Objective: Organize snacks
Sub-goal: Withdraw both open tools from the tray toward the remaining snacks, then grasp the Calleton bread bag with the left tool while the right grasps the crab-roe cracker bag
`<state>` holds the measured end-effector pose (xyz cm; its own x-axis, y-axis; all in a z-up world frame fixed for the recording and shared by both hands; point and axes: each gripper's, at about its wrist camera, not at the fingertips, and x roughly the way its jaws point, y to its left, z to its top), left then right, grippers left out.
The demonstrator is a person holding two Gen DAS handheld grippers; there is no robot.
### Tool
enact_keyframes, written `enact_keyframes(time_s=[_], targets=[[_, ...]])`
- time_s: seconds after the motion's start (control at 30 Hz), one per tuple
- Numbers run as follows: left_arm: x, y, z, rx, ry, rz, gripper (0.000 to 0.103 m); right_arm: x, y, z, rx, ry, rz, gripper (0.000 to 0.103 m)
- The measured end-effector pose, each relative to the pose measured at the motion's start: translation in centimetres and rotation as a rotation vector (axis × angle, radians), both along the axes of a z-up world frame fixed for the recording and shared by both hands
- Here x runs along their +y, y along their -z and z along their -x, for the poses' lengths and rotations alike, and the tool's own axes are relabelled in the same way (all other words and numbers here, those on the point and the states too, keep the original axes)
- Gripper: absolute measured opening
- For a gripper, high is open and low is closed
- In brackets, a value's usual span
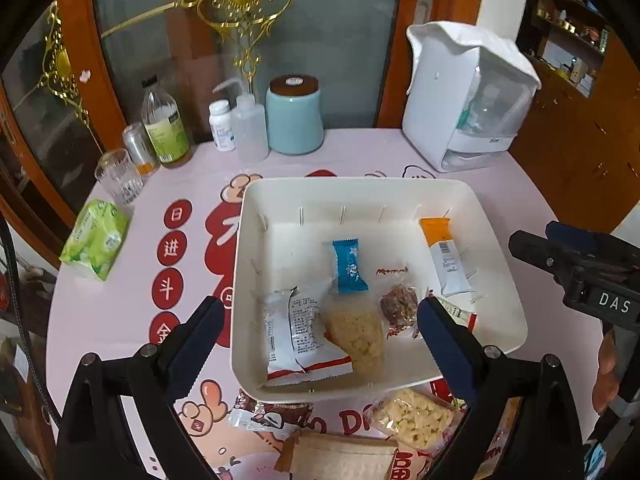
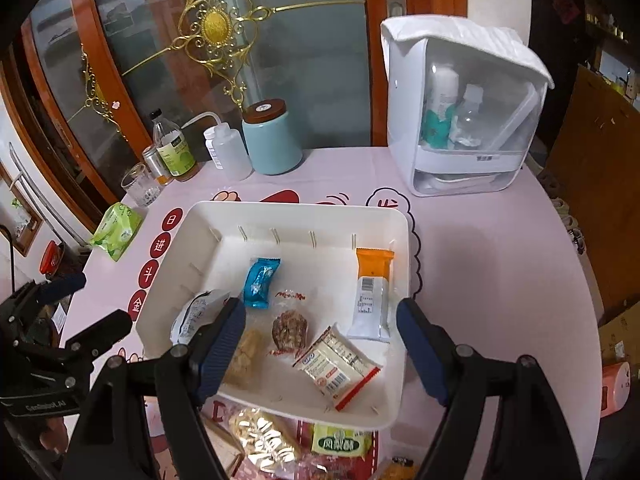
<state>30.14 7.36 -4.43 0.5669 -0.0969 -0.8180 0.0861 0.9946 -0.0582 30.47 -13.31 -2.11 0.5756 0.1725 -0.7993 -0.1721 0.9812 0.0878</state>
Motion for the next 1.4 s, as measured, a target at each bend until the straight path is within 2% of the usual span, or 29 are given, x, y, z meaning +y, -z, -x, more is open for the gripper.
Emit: enact_keyframes(time_s=[0.13,0.4,0.57,0.7,0.9,1.1,1.23,1.4], targets=[[-0.7,-2.2,1.9,-0.049,0.045,-0.02,0.096,-0.2,-1.6,2.7,-0.021,0.007,0.011,0.078],[-3.6,-7.1,7.9,-0.171,0.197,-0.06,0.096,-1.9,-4.0,9.5,-0.054,0.082,0.017,0.078],[-5.4,-8.8,12.2,-0.22,0.304,-0.079,0.097,-4.0,-4.4,14.0,-0.065,0.15,0.022,0.078],[-7.0,-8.7,15.0,-0.227,0.387,-0.103,0.097,-5.8,-3.8,17.0,-0.058,0.205,0.03,0.079],[-10.4,-6.2,18.4,-0.179,0.543,-0.125,0.097,-8.8,-1.2,20.0,-0.012,0.291,0.022,0.079],[-13.9,-0.1,20.5,-0.029,0.649,-0.163,0.097,-11.5,2.7,22.3,0.046,0.37,-0.002,0.079],[-15.2,4.7,21.5,0.092,0.632,-0.177,0.097,-12.8,5.1,23.6,0.082,0.402,-0.024,0.079],[-15.7,9.6,22.0,0.251,0.532,-0.088,0.097,-14.5,8.1,24.1,0.133,0.439,-0.065,0.079]])
